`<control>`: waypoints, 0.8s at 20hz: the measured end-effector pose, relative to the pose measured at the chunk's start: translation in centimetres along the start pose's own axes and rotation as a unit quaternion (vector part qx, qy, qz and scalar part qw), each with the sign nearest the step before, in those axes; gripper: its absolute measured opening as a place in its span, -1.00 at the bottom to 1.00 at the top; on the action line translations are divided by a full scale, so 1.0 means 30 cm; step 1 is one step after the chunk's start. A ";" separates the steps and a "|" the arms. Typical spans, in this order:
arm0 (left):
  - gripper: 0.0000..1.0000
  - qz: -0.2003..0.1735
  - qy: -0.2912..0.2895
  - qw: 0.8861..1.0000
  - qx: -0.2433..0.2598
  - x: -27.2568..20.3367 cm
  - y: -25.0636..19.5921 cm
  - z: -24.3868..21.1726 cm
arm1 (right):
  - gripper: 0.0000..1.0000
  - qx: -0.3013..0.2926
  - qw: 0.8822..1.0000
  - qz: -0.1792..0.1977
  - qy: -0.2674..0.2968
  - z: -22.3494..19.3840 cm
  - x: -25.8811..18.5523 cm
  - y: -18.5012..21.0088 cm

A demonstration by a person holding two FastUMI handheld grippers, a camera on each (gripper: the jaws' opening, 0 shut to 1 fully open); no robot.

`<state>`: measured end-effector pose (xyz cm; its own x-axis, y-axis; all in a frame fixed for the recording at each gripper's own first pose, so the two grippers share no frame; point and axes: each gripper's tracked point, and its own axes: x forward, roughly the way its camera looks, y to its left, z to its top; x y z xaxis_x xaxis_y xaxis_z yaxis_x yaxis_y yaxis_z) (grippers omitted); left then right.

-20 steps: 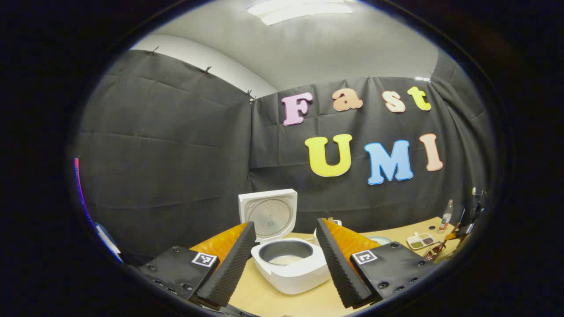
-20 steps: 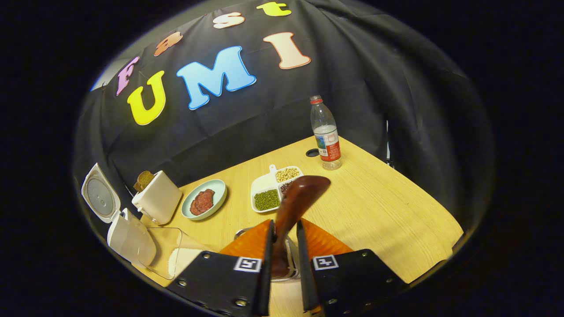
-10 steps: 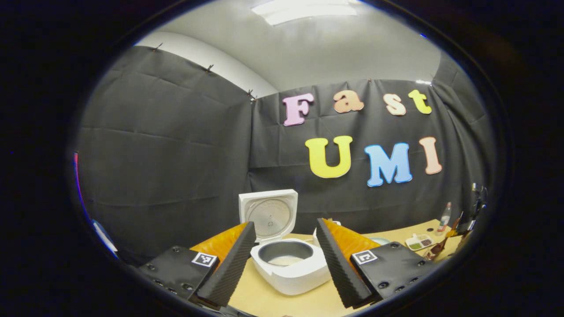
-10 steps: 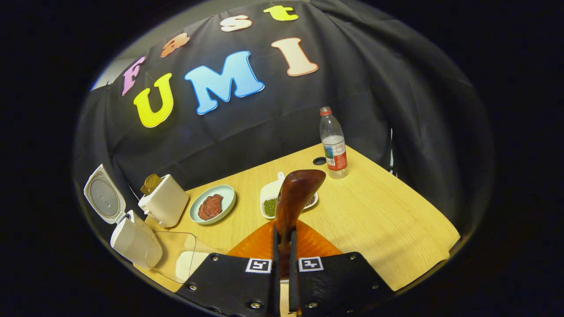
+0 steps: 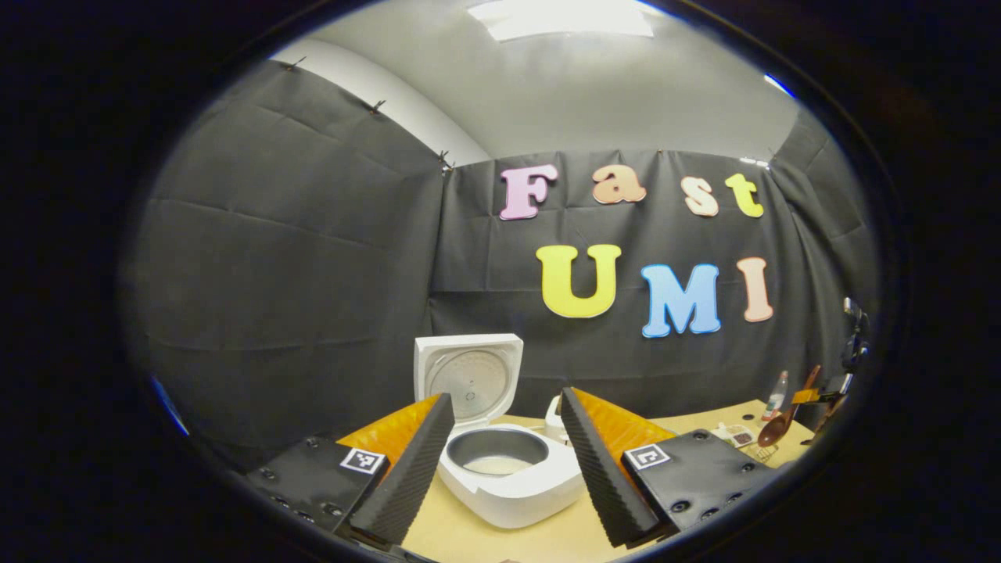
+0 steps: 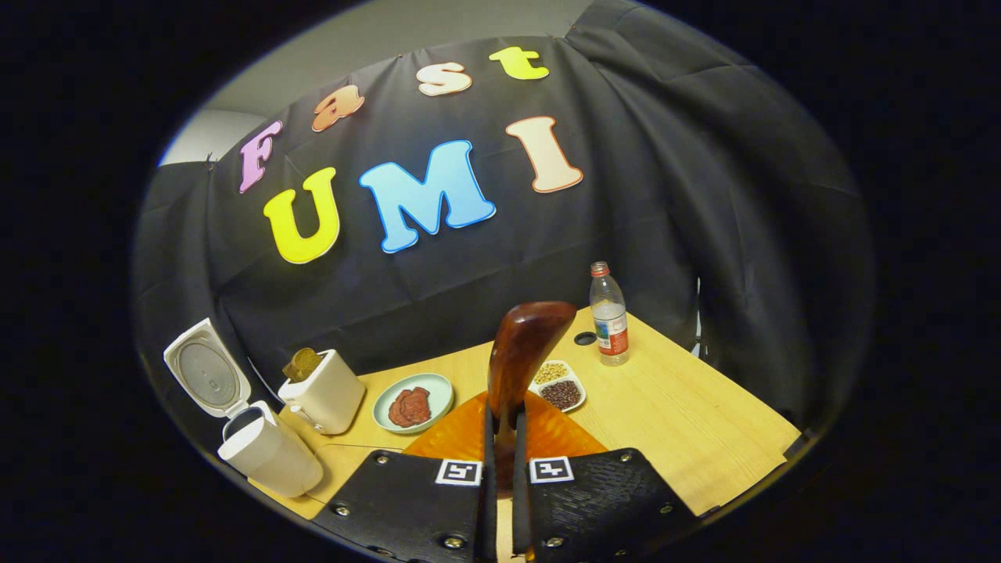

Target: Close the left gripper, press the button to open the rice cooker; take a wooden spoon from the chopstick holder with the right hand, scoop a spoonful of rice and pour it into the rice cooker, then put the wooden spoon back into the chopstick holder.

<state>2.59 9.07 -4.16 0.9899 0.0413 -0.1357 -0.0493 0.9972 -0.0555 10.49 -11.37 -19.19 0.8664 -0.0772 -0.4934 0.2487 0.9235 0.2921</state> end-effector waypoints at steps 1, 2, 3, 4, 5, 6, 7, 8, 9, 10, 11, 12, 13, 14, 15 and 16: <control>0.84 -0.002 -0.001 1.000 0.000 0.008 0.014 -0.002 | -0.84 0.000 1.000 0.007 -0.001 0.002 -0.010 0.038; 0.92 -0.004 -0.001 1.000 0.001 0.013 0.028 -0.003 | -0.84 0.000 1.000 0.014 -0.002 -0.009 -0.013 0.076; 0.92 -0.006 -0.001 1.000 0.001 0.014 0.043 -0.004 | -0.84 -0.001 1.000 0.022 -0.002 -0.016 -0.019 0.116; 0.84 -0.007 -0.001 1.000 0.002 0.018 0.056 -0.006 | -0.84 -0.002 1.000 0.031 -0.003 -0.025 -0.022 0.156; 0.83 -0.008 -0.001 1.000 0.002 0.019 0.071 -0.010 | -0.84 -0.003 0.999 0.037 -0.006 -0.034 -0.022 0.191; 0.84 -0.009 0.000 1.000 0.001 0.022 0.085 -0.008 | -0.84 -0.006 0.999 0.042 -0.006 -0.047 -0.020 0.223; 0.84 -0.009 0.000 1.000 0.000 0.024 0.101 -0.014 | -0.84 -0.008 0.999 0.045 -0.003 -0.065 -0.018 0.251; 0.83 -0.010 0.001 1.000 -0.001 0.025 0.115 -0.016 | -0.84 -0.011 0.999 0.049 0.001 -0.087 -0.012 0.281; 0.90 -0.009 0.002 1.000 -0.001 0.023 0.134 -0.019 | -0.84 -0.011 0.998 0.054 0.005 -0.103 -0.008 0.309; 0.84 -0.009 0.003 1.000 -0.001 0.021 0.151 -0.019 | -0.84 -0.011 0.998 0.058 0.005 -0.119 -0.004 0.335; 0.84 -0.008 0.003 1.000 -0.001 0.019 0.169 -0.024 | -0.84 -0.011 0.998 0.059 0.005 -0.134 0.005 0.357; 0.84 -0.007 0.005 1.000 0.000 0.013 0.186 -0.028 | -0.84 -0.014 0.998 0.059 0.009 -0.157 0.015 0.373; 0.83 -0.005 0.007 1.000 0.002 0.013 0.203 -0.034 | -0.75 -0.018 0.998 0.058 0.012 -0.179 0.029 0.386; 0.84 -0.004 0.009 1.000 0.003 0.010 0.220 -0.040 | -0.84 -0.024 0.998 0.056 0.016 -0.203 0.042 0.401; 0.84 -0.002 0.011 1.000 0.004 0.005 0.238 -0.045 | -0.84 -0.032 0.998 0.053 0.018 -0.225 0.059 0.409; 0.84 -0.001 0.012 1.000 0.005 -0.002 0.254 -0.048 | -0.84 -0.044 0.998 0.048 0.020 -0.248 0.078 0.413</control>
<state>1.97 16.59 -6.01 0.9866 0.0384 -0.1587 -0.0462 0.9979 -0.0459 12.39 2.70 -22.82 0.8663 0.0261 -0.4989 0.1256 0.9552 0.2681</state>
